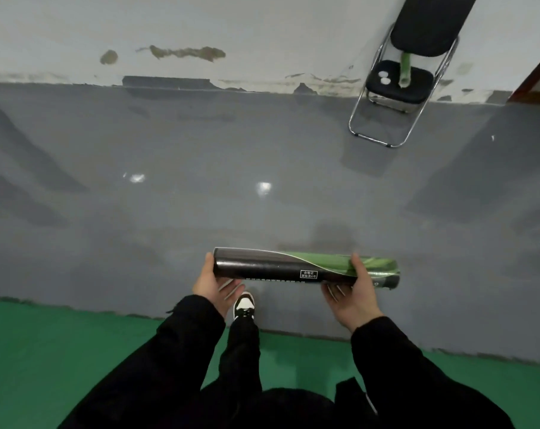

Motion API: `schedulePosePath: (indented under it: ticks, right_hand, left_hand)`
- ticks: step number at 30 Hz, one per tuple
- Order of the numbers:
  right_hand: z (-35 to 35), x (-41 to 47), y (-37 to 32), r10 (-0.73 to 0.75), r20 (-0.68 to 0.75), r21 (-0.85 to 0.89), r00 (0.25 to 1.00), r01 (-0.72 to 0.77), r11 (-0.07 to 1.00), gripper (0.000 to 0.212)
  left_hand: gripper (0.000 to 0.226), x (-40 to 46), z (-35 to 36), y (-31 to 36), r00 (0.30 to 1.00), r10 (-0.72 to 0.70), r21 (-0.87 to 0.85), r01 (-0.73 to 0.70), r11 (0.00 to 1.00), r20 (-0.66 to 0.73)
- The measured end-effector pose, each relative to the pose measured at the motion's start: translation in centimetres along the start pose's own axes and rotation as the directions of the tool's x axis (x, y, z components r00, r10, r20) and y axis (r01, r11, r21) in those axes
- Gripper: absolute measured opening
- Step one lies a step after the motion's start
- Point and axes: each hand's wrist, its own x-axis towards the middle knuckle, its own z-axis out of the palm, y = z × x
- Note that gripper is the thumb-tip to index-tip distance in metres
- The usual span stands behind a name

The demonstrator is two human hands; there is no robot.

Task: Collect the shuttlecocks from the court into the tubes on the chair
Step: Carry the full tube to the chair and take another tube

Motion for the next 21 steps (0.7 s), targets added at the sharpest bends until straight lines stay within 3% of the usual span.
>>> schedulePosePath:
  ticks: [10,15,21]
  right_hand:
    - [16.6,13.4,-9.5,-0.067,-0.155,0.176,0.986,0.094,0.98,0.049]
    - [22.7,20.9,-14.7,-0.071,-0.21,0.281,0.975,0.13,0.951,0.05]
    - [31.2,32.5,-23.3,-0.089,-0.217,0.408,0.972,0.173,0.896,0.048]
  left_hand:
    - [0.062,18.5,17.1,16.5,0.985,-0.13,0.223,0.101,0.97,0.117]
    - [0.042,26.6,27.1,22.7,0.966,-0.171,0.337,0.098,0.936,0.194]
    - [0.056,37.4,41.0,27.7,0.947,-0.184,0.339,0.087,0.937,0.264]
